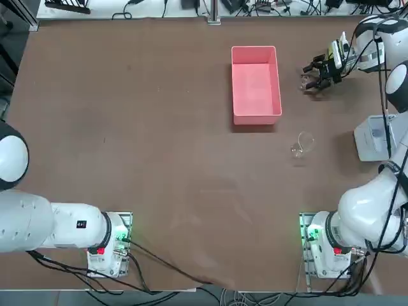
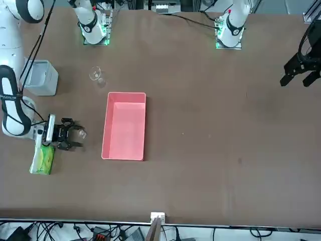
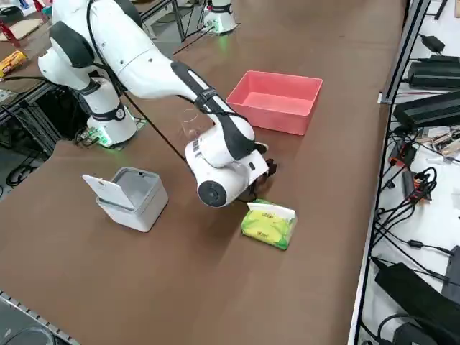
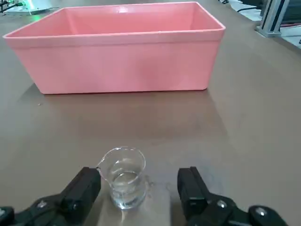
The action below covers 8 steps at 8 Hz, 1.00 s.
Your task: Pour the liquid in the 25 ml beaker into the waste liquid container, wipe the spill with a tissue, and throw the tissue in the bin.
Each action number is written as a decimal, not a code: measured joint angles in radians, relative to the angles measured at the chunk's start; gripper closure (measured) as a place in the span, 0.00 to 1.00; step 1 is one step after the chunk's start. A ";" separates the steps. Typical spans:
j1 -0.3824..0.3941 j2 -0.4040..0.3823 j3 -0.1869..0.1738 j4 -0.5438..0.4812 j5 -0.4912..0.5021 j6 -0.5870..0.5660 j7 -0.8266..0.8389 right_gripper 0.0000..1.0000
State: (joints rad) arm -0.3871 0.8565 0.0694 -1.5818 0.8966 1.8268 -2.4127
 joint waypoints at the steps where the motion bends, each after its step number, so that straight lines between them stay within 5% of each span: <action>1: 0.000 0.000 0.000 0.000 0.000 0.000 -0.004 0.00; 8: 0.004 0.021 0.000 0.001 0.001 0.007 -0.015 0.00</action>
State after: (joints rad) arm -0.3829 0.8777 0.0694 -1.5805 0.8972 1.8337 -2.4277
